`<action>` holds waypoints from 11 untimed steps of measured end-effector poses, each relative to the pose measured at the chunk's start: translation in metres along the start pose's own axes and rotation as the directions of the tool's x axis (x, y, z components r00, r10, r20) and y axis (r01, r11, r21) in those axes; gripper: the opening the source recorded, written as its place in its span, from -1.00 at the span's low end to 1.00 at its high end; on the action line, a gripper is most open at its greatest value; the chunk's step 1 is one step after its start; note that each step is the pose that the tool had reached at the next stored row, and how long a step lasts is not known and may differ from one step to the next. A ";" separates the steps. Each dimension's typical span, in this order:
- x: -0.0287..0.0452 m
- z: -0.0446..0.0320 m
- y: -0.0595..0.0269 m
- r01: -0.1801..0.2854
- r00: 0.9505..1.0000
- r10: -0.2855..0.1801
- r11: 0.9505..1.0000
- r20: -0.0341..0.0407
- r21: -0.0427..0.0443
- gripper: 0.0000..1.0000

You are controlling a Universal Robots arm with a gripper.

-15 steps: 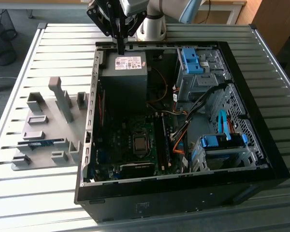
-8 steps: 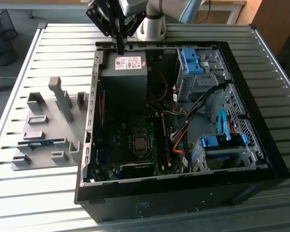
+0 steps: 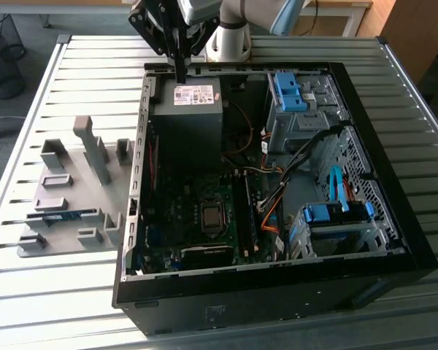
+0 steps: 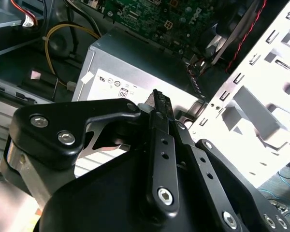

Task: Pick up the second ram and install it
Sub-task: 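Reach for the second ram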

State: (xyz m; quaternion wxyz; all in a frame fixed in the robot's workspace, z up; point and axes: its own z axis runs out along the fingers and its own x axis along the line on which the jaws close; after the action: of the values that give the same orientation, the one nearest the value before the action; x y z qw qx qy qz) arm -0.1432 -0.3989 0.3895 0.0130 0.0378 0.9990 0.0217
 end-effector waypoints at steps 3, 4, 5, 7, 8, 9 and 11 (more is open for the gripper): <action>0.0010 0.0001 -0.0001 0.000 1.000 0.000 1.000 0.000 0.000 -0.79; 0.0014 0.0002 -0.0001 0.000 1.000 0.000 1.000 0.000 0.000 -0.79; 0.0017 0.0002 -0.0001 0.000 1.000 0.000 1.000 0.000 0.000 -0.79; 0.0024 0.0003 -0.0002 0.000 1.000 0.000 1.000 0.000 0.000 -0.79; 0.0027 0.0004 -0.0002 0.000 1.000 0.000 1.000 0.000 0.000 -0.79; 0.0030 0.0004 -0.0002 0.000 1.000 0.000 1.000 0.000 0.000 -0.79; 0.0037 0.0005 -0.0003 0.000 1.000 0.000 1.000 0.000 0.000 -0.79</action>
State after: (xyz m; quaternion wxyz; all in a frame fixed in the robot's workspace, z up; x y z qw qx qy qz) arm -0.1469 -0.3989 0.3889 0.0130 0.0379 0.9990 0.0217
